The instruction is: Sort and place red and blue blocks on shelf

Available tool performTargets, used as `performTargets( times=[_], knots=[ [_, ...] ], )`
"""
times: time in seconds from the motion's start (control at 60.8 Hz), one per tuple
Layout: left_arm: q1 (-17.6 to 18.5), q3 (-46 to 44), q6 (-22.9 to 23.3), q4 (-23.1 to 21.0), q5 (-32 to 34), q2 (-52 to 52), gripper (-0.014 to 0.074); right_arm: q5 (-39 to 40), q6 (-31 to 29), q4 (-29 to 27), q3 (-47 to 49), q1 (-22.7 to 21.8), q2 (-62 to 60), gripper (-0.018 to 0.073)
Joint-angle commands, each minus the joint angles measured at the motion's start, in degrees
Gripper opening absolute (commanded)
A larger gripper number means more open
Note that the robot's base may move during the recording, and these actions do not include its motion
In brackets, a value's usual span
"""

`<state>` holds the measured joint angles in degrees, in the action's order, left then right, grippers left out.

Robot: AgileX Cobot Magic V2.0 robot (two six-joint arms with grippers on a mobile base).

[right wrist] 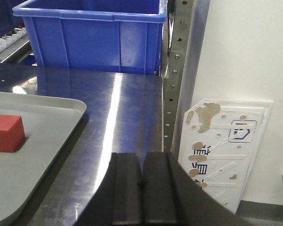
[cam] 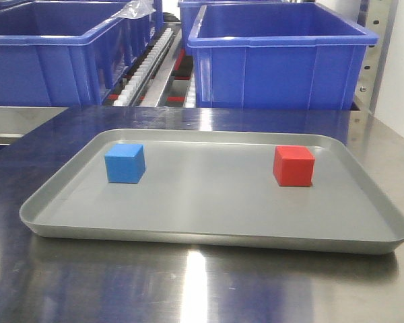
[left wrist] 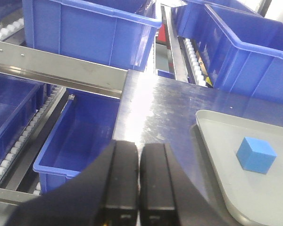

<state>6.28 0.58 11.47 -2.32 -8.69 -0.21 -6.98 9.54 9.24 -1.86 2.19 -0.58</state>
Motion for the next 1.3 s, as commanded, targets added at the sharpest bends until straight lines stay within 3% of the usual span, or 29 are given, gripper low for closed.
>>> performTargets(
  times=[0.0,1.283],
  knots=[
    [-0.02,1.3,-0.01,-0.37,4.83,-0.9,0.0132,4.95,-0.05,0.06,1.42,-0.28,-1.16,0.005],
    [-0.02,1.3,-0.01,-0.37,4.83,-0.9,0.0132,8.32,-0.05,0.12,1.42,-0.28,-1.16,0.005]
  ],
)
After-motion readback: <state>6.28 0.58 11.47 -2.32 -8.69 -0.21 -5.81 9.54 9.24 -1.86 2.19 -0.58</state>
